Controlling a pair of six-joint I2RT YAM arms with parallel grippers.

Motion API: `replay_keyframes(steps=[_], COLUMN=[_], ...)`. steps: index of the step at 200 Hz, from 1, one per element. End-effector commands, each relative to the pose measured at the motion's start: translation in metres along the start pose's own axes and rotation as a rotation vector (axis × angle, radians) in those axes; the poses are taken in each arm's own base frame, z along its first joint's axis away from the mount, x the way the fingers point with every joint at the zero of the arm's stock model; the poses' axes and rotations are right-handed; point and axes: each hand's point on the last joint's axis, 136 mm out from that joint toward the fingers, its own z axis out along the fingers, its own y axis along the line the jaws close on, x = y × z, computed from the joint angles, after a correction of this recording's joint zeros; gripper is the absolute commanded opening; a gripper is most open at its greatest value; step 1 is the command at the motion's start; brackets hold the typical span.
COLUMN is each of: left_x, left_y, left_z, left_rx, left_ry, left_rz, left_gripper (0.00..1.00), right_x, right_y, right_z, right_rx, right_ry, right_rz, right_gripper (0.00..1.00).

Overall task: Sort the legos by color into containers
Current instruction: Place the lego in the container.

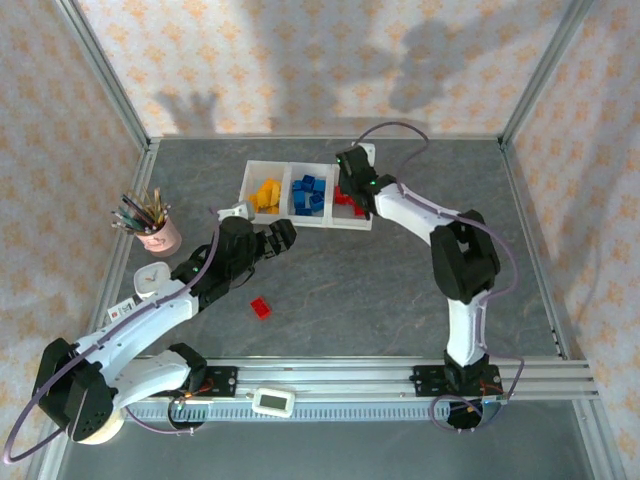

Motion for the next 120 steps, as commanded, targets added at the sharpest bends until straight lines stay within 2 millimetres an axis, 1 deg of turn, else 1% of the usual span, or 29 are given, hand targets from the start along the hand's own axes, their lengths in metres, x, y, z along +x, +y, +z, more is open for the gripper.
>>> replay_keyframes(steps=[1,9,22,32,45,64,90,120], left_x=[-0.018,-0.019,-0.021,-0.022,-0.023,-0.023,-0.024,-0.026], left_y=[-0.012,-0.012,-0.012,-0.012,-0.01,-0.008,0.001,0.015], left_z=[-0.004,-0.005,-0.006,-0.008,-0.011,-0.016,-0.025,-0.041], left_rx=[0.012,0.012,0.009,0.006,0.0,-0.004,-0.026,-0.073], left_ry=[-0.061,-0.065,-0.07,-0.074,-0.081,-0.087,-0.106,-0.127], left_rz=[0.019,0.019,0.02,0.023,0.024,0.027,0.022,0.021], left_gripper=[0.99,0.99,0.99,0.99,0.99,0.99,0.99,0.99], right_x=[-0.013,-0.016,-0.021,-0.026,-0.031,-0.03,-0.007,0.033], right_y=[0.006,0.008,0.012,0.016,0.017,0.02,0.034,0.059], right_z=[0.009,0.012,0.011,0.004,-0.008,-0.029,-0.067,-0.111], right_rx=[0.014,0.01,-0.004,-0.032,-0.058,-0.103,-0.174,-0.261], right_ry=[-0.02,-0.016,-0.012,-0.02,-0.037,-0.035,-0.033,-0.008], right_rz=[-0.048,-0.05,-0.055,-0.054,-0.042,-0.037,-0.066,-0.119], right_gripper=[0.31,0.34,0.45,0.49,0.52,0.56,0.62,0.67])
